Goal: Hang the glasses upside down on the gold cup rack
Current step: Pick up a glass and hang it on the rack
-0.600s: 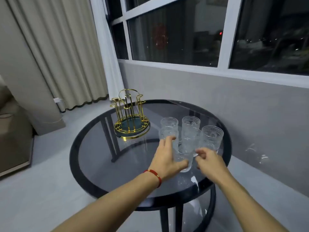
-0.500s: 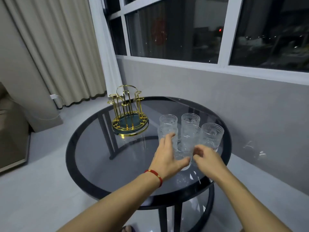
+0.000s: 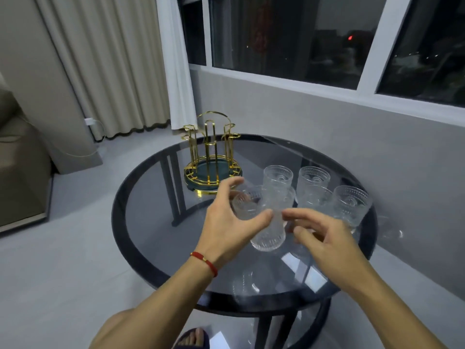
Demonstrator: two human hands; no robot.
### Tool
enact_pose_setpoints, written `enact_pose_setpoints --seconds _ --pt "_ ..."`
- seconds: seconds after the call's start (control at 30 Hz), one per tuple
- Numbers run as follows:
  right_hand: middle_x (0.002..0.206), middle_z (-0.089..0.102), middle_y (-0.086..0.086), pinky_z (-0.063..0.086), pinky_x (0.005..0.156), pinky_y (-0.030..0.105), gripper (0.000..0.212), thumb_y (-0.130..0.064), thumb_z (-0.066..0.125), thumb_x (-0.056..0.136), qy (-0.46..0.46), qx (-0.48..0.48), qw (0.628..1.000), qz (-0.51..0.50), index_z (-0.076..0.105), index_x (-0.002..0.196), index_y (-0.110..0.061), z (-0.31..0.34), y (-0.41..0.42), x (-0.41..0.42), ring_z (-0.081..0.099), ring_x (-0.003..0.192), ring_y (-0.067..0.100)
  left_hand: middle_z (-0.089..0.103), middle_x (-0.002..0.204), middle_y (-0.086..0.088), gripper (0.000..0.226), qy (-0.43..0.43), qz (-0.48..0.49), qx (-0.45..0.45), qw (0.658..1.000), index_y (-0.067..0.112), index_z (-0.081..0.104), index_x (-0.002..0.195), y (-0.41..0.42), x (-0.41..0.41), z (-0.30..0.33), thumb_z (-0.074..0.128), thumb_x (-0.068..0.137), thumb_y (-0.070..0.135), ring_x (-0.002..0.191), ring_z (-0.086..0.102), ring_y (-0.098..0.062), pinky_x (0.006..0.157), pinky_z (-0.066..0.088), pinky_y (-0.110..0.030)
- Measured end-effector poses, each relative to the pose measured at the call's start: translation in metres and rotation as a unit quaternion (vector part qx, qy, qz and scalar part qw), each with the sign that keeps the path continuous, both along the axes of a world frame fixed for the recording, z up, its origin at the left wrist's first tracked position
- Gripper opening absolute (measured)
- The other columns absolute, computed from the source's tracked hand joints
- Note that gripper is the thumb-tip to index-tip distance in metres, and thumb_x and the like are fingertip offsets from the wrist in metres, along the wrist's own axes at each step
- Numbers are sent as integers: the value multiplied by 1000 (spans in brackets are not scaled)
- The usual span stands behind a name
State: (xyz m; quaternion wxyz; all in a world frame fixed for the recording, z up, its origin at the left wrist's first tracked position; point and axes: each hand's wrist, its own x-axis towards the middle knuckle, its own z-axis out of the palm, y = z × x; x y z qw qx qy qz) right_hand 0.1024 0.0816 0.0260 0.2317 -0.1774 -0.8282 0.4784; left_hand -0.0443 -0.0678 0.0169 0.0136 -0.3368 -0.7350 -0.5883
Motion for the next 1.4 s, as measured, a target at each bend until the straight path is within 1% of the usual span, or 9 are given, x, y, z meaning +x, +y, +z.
enact_pose_setpoints --seconds 0.13,0.2,0.27,0.37,0.57,0.7,1.1,1.3,1.4 --pt "136 64 -17 53 103 29 41 -36 55 104 -3 2 1000 16 58 145 -34 16 -31 -47 65 119 2 66 115 5 67 -93 34 140 985 40 53 127 -20 -27 10 82 68 55 111 64 -10 93 57 -43" --pt "146 57 -11 51 110 44 47 -46 46 106 -34 -120 992 32 48 151 -33 30 -45 -78 62 129 14 66 118 -7 69 -158 31 202 966 38 54 127 -22 -40 12 85 67 53 112 67 -21 89 59 -55" --pt "140 65 1 59 98 52 41 -43 47 108 -13 -274 960 56 53 143 -25 43 -49 -103 69 122 25 67 120 -18 73 -217 12 253 943 33 54 128 -19 -52 12 88 65 49 106 71 -26 81 63 -51" --pt "121 78 11 65 83 47 36 -35 57 105 8 -340 937 75 63 131 -11 56 -37 -130 77 108 31 68 122 -17 75 -262 -9 281 923 30 53 129 -13 -72 11 89 66 48 106 73 -27 79 63 -48" --pt "134 62 5 61 75 39 50 -35 71 96 47 -143 987 -57 55 140 -18 78 28 -151 69 108 20 56 142 3 63 -70 89 -29 993 35 50 138 -12 -110 -26 41 87 70 136 46 -19 107 44 -45" --pt "129 64 5 64 79 44 55 -39 79 88 101 -53 989 -91 56 133 -19 114 73 -190 70 110 23 12 170 0 72 54 134 -281 949 36 26 157 -11 -128 -74 42 92 64 156 6 -24 123 21 -54" --pt "149 56 9 58 100 51 78 -42 80 85 16 143 989 -38 48 151 -18 152 97 -391 61 125 30 -33 162 8 77 108 166 -355 914 58 -33 143 4 -152 -104 18 88 76 153 -21 -31 114 -24 -58" --pt "139 62 6 60 74 35 68 -21 87 82 -81 152 982 85 59 145 -14 141 105 -431 64 111 25 -10 168 1 79 141 172 -379 898 61 2 152 9 -155 -93 39 84 77 153 5 -44 112 -17 -58" --pt "134 63 1 59 74 32 64 -21 87 82 -130 148 969 147 63 141 -16 135 105 -441 64 110 21 43 157 -7 83 130 157 -401 893 47 51 143 6 -153 -87 64 66 75 132 52 -46 111 -4 -51"
